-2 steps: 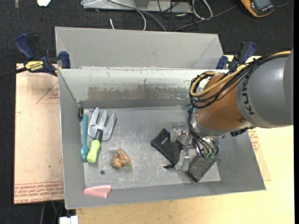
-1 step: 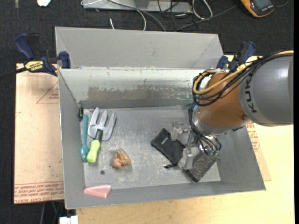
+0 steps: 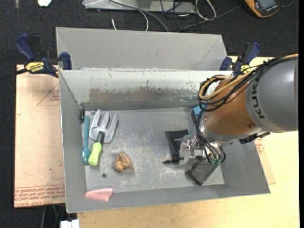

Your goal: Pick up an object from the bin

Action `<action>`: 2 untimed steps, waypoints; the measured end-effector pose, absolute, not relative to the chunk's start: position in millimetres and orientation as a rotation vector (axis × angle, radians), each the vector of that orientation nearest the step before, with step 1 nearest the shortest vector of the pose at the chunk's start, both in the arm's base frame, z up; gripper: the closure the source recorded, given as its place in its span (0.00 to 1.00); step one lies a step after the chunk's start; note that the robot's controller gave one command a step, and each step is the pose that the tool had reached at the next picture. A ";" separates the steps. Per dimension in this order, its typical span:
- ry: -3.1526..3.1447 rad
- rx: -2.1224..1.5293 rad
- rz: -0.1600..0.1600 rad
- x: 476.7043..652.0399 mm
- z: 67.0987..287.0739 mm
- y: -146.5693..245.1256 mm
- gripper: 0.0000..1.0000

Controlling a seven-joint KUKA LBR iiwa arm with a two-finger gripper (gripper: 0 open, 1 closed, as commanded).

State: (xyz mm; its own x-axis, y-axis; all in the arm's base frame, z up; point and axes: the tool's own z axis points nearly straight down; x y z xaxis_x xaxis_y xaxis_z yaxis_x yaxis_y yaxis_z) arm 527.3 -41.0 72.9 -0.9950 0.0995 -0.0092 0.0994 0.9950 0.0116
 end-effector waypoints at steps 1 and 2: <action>3.128 0.156 0.018 527.3 72.9 -41.0 1.00; 3.131 0.177 0.019 529.8 135.4 -48.9 1.00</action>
Offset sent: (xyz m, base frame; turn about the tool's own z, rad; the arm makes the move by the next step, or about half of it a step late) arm 0.0088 -0.0202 0.1545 0.0306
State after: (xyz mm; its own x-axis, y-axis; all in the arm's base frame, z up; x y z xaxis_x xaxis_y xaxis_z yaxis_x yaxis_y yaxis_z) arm 529.8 -48.9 135.4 -0.9936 0.1127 -0.0049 0.1126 0.9936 0.0122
